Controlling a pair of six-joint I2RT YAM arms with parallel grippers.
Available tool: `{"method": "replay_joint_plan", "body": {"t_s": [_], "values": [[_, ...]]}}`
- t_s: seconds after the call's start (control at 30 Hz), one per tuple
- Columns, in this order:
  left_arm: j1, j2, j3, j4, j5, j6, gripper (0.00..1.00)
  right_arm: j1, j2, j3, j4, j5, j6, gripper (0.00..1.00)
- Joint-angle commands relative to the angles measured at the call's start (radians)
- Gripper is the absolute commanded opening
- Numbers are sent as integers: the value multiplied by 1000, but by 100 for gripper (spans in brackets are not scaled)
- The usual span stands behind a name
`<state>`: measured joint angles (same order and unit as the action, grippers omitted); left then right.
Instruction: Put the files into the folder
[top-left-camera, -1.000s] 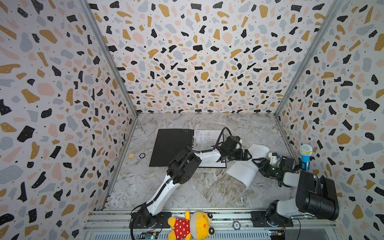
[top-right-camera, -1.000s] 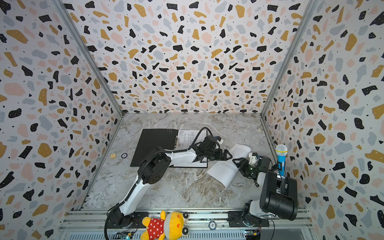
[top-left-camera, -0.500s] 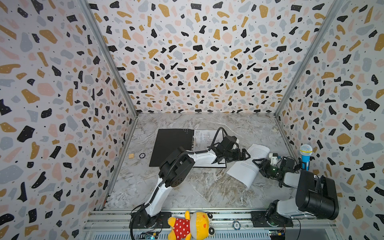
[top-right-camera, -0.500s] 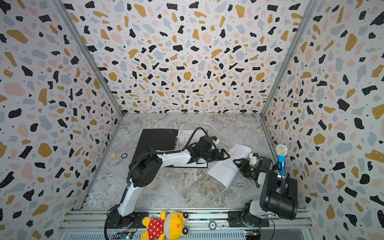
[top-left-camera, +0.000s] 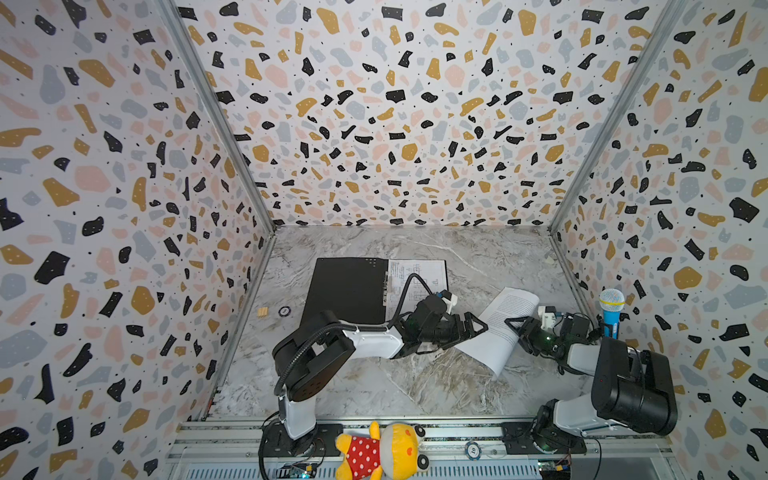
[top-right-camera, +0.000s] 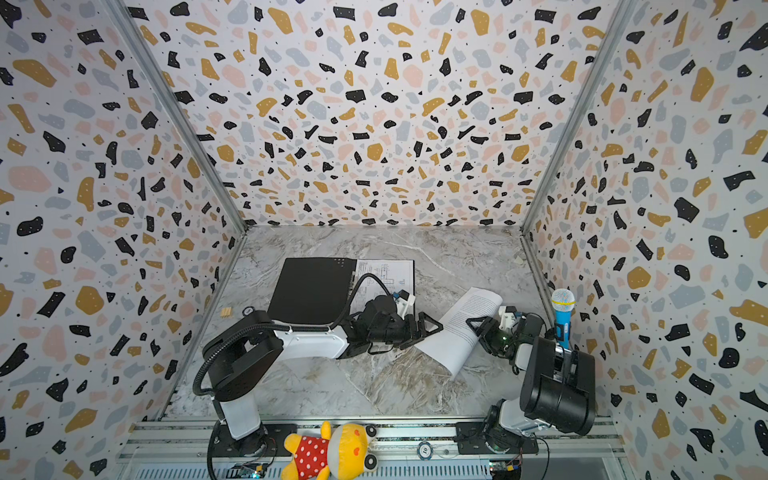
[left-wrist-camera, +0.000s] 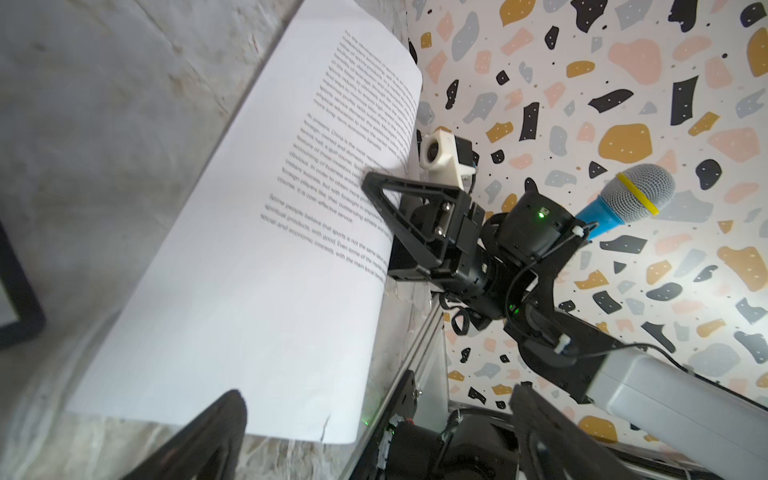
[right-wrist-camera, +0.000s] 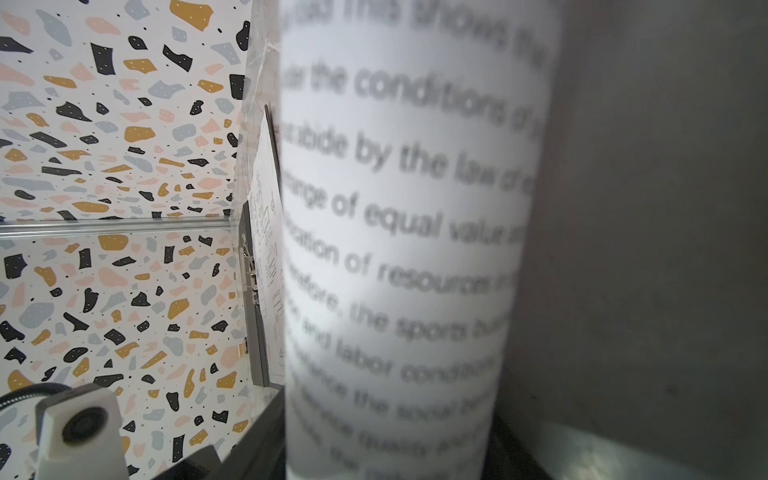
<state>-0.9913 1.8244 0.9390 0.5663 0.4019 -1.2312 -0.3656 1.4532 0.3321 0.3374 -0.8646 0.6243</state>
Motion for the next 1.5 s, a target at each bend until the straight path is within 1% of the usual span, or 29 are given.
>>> {"method": "replay_joint_plan", "body": {"t_s": [0.0, 0.17, 0.33, 0.5, 0.7, 0.97, 1.17, 1.4, 1.47], "values": [[-42, -25, -62, 206, -37, -137, 100, -1, 33, -11, -98, 97, -1, 60], [-86, -47, -156, 320, -117, -218, 100, -1, 31, -4, -109, 108, -1, 60], [-126, -63, -223, 365, -180, -270, 100, 0, 36, 1, -111, 119, -3, 60], [-174, -29, -221, 395, -198, -311, 100, -1, 45, 3, -109, 122, -1, 60], [-211, 59, -223, 533, -203, -410, 100, -1, 42, -2, -109, 124, -1, 60], [-233, 113, -187, 526, -238, -426, 100, 1, 25, -4, -109, 115, 11, 60], [-233, 199, -153, 615, -265, -491, 92, 2, 23, -10, -107, 114, 11, 60], [-233, 235, -133, 625, -302, -502, 88, 1, 28, -10, -103, 108, 9, 60], [-233, 254, -123, 641, -303, -513, 85, 1, 31, -11, -103, 109, 8, 60]]}}
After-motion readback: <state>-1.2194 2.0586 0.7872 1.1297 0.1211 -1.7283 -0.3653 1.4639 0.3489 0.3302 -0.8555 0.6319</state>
